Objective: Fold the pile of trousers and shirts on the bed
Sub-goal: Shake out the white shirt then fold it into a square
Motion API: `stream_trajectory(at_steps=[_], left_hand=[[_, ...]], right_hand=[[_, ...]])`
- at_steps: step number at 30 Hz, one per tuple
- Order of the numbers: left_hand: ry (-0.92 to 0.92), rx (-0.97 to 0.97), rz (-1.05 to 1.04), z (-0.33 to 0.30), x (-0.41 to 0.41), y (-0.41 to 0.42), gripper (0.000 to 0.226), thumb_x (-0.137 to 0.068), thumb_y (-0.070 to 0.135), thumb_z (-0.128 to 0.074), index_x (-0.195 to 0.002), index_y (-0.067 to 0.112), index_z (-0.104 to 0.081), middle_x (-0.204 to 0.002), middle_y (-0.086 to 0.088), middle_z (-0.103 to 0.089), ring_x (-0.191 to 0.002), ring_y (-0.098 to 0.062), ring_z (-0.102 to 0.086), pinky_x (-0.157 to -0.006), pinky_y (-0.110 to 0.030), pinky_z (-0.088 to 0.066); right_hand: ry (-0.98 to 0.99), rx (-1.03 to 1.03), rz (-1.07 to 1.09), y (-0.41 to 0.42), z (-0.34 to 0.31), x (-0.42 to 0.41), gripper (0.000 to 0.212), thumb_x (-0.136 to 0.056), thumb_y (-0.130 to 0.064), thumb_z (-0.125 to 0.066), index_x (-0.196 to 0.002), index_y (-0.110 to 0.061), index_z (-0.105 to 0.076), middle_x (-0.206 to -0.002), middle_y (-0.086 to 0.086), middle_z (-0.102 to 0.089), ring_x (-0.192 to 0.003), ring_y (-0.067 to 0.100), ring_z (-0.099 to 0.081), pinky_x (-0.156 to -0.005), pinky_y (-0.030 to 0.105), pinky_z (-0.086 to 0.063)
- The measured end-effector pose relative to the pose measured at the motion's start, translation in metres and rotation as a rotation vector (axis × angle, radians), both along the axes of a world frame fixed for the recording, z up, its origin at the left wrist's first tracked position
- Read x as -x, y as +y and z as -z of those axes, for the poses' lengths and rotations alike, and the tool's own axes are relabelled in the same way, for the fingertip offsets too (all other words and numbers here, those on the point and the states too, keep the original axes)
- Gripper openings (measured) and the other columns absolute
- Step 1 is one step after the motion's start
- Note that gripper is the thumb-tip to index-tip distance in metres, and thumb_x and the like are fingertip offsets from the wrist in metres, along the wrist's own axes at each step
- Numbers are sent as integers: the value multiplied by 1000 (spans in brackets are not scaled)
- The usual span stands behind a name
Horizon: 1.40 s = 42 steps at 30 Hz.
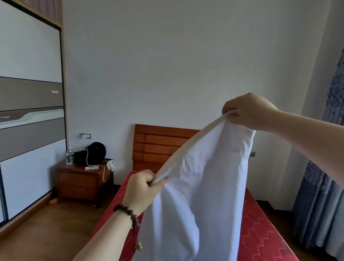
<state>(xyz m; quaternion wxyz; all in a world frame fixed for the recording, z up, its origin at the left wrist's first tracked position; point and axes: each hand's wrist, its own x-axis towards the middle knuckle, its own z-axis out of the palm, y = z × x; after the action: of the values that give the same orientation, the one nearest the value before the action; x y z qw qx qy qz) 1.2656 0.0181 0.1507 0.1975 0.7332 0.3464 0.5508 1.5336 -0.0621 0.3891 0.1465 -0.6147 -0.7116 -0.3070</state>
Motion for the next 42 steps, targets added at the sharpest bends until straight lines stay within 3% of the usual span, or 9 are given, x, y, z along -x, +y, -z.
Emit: stream_trajectory(at_steps=[3, 9, 15, 20, 25, 30, 36, 39, 42], left_hand=[[31, 75, 92, 8, 4, -6, 49, -76, 27, -81, -47, 14, -44, -51, 12, -47, -44, -5, -44, -46, -19, -37], [-36, 70, 35, 18, 9, -12, 56, -77, 21, -80, -48, 13, -32, -44, 9, -29, -44, -7, -29, -47, -18, -26], [167, 227, 175, 68, -16, -29, 54, -77, 27, -80, -46, 14, -38, -52, 9, -44, -46, -7, -38, -49, -21, -36], [214, 398, 322, 95, -46, -38, 18, -79, 33, -76, -90, 20, -72, -84, 11, -72, -77, -3, -67, -74, -25, -55], [230, 483, 335, 117, -50, -41, 42, -76, 35, -79, -64, 0, -60, -57, 1, -54, -52, -13, -45, -54, -27, -35], [136, 389, 177, 90, -2, -30, 62, -73, 31, -83, -46, 22, -28, -42, 11, -23, -41, -8, -21, -45, -21, -16], [-8, 252, 45, 31, 66, -23, 50, -76, 30, -80, -56, 16, -37, -47, 9, -33, -45, -6, -31, -49, -26, -28], [155, 260, 91, 24, 94, -51, 21, -78, 26, -79, -81, 17, -60, -59, -9, -59, -55, -14, -50, -53, -25, -39], [201, 203, 32, 23, 127, -83, 25, -83, 29, -74, -71, 9, -65, -56, -4, -57, -52, -11, -49, -47, -12, -33]], right_hand=[[-5, 19, 13, 1, 2, -2, 23, -85, -17, -55, -102, -25, -69, -92, -2, -70, -80, 18, -52, -67, 25, -29], [60, 31, -7, 0, 2, 3, 23, -85, -16, -54, -99, -25, -70, -92, -2, -71, -83, 20, -56, -69, 31, -42], [110, 47, 6, -4, 4, 22, 24, -85, -15, -54, -99, -25, -71, -95, -1, -71, -88, 22, -59, -77, 35, -51], [135, 61, 43, -16, 15, 30, 25, -85, -14, -53, -101, -23, -71, -96, -2, -70, -89, 21, -60, -78, 35, -51], [118, 77, 118, -35, 21, 19, 24, -86, -15, -51, -99, -23, -70, -97, -1, -70, -90, 22, -60, -82, 38, -50], [59, 93, 224, -72, 37, -7, 25, -92, -16, -45, -105, -22, -66, -100, -1, -70, -95, 24, -59, -94, 41, -41], [226, -29, 226, -101, 62, -10, 23, -92, -15, -46, -104, -23, -65, -103, 0, -68, -100, 28, -58, -96, 43, -39], [185, 106, 289, -119, 86, 1, 25, -95, -17, -42, -103, -28, -64, -99, -3, -67, -100, 26, -57, -93, 37, -32], [260, 13, 237, -143, 101, 16, 24, -97, -19, -42, -100, -30, -63, -91, -6, -62, -91, 23, -52, -86, 34, -25]])
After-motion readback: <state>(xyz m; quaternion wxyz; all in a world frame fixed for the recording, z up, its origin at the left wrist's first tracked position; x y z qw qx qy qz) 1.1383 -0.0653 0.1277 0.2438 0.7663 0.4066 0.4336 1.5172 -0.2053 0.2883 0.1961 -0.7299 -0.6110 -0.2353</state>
